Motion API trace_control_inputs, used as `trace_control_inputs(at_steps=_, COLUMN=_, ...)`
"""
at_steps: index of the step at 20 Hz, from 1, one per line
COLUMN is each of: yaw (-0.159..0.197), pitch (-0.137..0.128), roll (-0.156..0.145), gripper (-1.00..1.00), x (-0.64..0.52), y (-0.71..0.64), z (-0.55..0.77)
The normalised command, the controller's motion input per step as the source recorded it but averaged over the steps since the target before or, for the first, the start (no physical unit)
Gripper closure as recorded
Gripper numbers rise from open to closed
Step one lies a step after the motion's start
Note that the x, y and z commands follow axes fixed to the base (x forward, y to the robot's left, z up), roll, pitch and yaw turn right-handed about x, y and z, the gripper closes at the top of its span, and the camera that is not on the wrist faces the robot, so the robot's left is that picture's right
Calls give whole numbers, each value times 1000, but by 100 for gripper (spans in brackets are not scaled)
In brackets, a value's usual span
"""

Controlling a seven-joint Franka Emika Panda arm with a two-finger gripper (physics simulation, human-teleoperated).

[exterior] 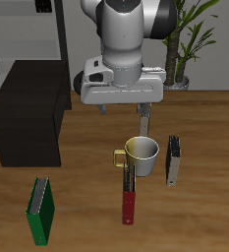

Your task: Place the red book upright on top of the shelf

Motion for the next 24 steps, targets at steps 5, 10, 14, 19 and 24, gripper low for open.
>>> trace_control_inputs(at_steps=5, yaw=-14, pitch=-26, roll=-6, gripper=-100, x=356, y=34, z=-50)
trace_control_inputs(at_steps=10, yaw=-7, pitch=-54, roll=27, gripper=-100, x=214, y=43, z=-108)
trace_control_inputs(at_steps=14, yaw=23, pitch=-15, roll=26, gripper=-100, x=199, y=64, z=-365)
trace_control_inputs(at_steps=19, yaw=-1, pitch=4, roll=-9, gripper=-100, x=212, y=6, z=-516)
trace_control_inputs(at_steps=24, yaw=-4, pitch=10, roll=-10, gripper=-100, x=131, y=-66, z=-530)
